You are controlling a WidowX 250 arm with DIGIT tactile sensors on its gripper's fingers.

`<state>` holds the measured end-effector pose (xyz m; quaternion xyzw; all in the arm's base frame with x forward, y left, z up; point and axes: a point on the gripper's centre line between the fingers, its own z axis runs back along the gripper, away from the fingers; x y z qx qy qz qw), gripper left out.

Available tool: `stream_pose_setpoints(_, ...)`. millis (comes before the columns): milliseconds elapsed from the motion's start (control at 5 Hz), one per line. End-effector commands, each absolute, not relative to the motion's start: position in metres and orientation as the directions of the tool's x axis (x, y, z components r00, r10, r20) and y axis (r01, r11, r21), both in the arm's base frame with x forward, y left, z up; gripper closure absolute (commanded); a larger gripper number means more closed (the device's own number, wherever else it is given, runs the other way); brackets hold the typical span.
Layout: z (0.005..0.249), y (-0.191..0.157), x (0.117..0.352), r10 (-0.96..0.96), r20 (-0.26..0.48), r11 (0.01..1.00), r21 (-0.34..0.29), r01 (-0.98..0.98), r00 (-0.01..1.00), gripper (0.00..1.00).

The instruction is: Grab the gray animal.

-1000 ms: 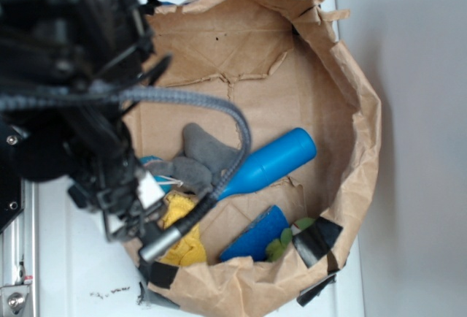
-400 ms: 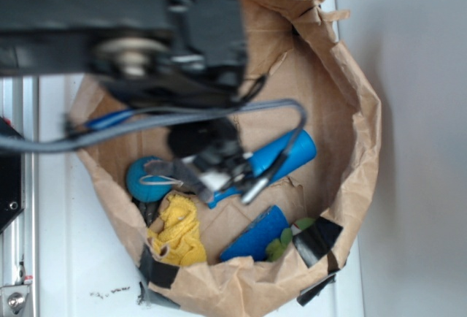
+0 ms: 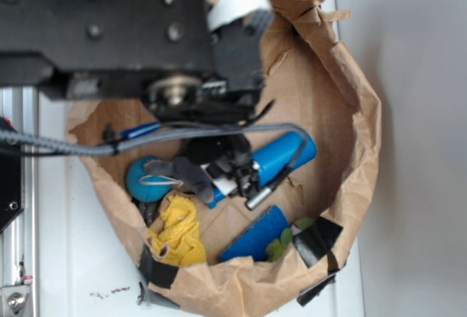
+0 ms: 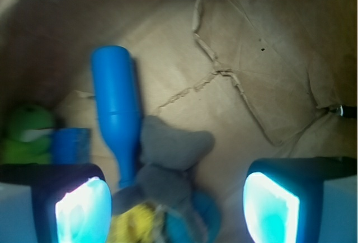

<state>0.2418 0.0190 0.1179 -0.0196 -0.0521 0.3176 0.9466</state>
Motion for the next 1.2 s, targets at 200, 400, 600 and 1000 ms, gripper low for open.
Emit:
stream_pose_setpoints(200, 0.112, 0.035, 0.229, 0.585, 0.104, 0.811, -0.098, -0.577, 0.804, 0.0)
stream_pose_setpoints(400, 0.109, 0.035, 0.224, 0.583, 0.063, 0.809, -0.136, -0.572, 0.81, 0.0)
stream_pose_setpoints(600, 0.11, 0.028, 0.216, 0.554, 0.054, 0.826, -0.161, -0.541, 0.831, 0.0)
stream_pose_setpoints(1000, 0.101, 0.008, 0.227, 0.577, 0.061, 0.81, -0.177, -0.56, 0.815, 0.0)
